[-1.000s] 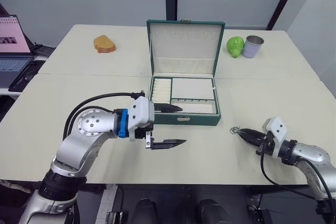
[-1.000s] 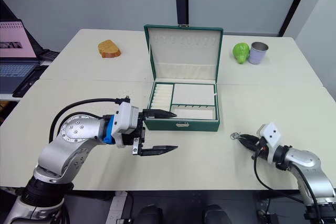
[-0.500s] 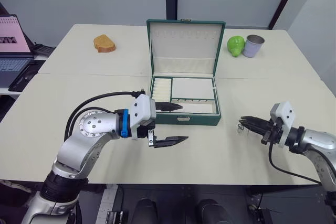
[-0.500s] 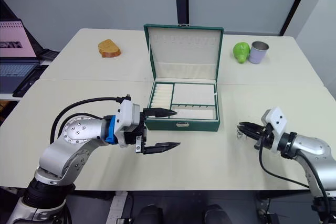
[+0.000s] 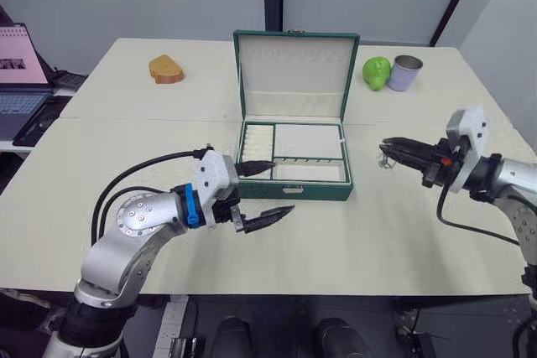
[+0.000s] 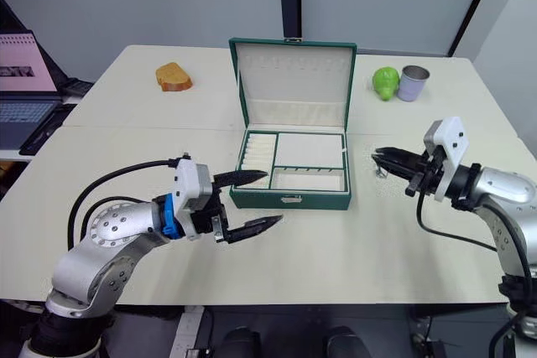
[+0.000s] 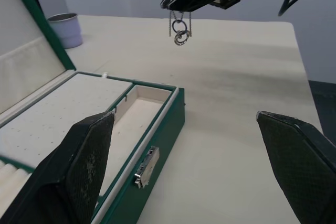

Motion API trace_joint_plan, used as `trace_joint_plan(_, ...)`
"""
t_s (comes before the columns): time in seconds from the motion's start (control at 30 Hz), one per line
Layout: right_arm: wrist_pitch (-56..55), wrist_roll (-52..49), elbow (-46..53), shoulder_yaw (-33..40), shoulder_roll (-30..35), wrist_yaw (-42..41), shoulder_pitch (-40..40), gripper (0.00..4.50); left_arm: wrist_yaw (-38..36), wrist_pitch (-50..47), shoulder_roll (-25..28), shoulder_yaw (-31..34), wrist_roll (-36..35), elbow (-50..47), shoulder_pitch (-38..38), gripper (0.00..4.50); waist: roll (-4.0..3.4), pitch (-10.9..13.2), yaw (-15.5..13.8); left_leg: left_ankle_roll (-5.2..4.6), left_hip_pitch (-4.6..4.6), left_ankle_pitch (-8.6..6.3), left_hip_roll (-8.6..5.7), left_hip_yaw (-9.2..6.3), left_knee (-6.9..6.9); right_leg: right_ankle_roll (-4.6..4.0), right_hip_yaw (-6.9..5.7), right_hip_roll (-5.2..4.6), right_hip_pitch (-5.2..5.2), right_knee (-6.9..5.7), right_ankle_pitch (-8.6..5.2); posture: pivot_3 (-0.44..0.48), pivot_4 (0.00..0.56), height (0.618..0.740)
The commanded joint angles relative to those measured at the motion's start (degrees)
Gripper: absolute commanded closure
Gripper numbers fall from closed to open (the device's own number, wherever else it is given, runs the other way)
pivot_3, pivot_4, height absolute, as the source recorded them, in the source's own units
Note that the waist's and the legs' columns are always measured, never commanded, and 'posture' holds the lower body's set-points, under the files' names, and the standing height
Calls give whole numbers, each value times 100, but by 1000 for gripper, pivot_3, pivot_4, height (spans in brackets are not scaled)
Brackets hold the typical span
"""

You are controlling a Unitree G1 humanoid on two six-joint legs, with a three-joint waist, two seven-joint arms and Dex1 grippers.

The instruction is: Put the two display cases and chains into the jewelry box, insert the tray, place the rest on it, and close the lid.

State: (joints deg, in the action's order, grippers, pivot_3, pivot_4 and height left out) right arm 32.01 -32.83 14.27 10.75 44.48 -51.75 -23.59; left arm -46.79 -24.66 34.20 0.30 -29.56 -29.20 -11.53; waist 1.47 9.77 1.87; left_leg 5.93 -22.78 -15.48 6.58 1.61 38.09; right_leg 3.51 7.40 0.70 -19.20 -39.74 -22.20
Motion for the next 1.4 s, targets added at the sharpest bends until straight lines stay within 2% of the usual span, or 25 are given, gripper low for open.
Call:
trace_joint_plan(0.03, 54, -133, 72, -160, -105, -29, -420, 4240, 432, -75, -129, 375, -206, -450, 263, 0, 0, 0, 2, 0, 1, 0, 1, -1, -1, 0, 0, 0, -1, 0, 0, 0, 150, 740)
trace_joint_plan(0.3, -351, 235, -788, -1027, -794, -391, -1279, 4240, 1297, -253, -367, 804, -280, -1173, 1070, 0, 0, 0, 3, 0, 0, 0, 1, 1, 0, 0, 2, -1, -3, 0, 0, 0, 150, 740)
trace_joint_plan(0.53, -892, 611, -1710, -1462, -1359, -758, -1808, 4240, 1633, -233, -419, 912, -274, -1508, 1525, 0, -2, 2, 6, 1, 0, 0, 1, 2, -1, 0, 0, -3, -6, -1, 0, 0, 150, 740)
trace_joint_plan(0.8, -1738, 1172, -2729, -1830, -1799, -1201, -1954, 4240, 1843, -79, -506, 959, -187, -1679, 1907, 0, -4, 3, 19, 1, 3, 0, 3, 4, -2, 0, 1, -2, -8, -2, 0, 0, 150, 740)
trace_joint_plan(1.1, -2031, 1508, -3129, -1945, -1923, -1433, -1960, 4240, 1926, 16, -518, 893, -157, -1697, 2008, 0, -7, 4, 28, 1, 5, 1, 4, 6, -4, -1, 2, -2, -8, -2, 0, 0, 150, 740)
trace_joint_plan(1.17, -1936, 1506, -3113, -1950, -1917, -1486, -1952, 3507, 1928, 10, -518, 879, -163, -1685, 1978, 0, -7, 4, 28, 1, 5, 1, 4, 6, -4, -1, 1, -2, -8, -2, 0, 0, 150, 740)
trace_joint_plan(1.4, -1639, 1300, -2849, -1682, -1901, -1383, -1940, 1822, 1803, -135, -412, 978, -346, -1545, 1875, 0, -7, 5, 30, 1, 4, 0, 4, 6, -4, -1, 1, -2, -8, -2, 0, 0, 150, 740)
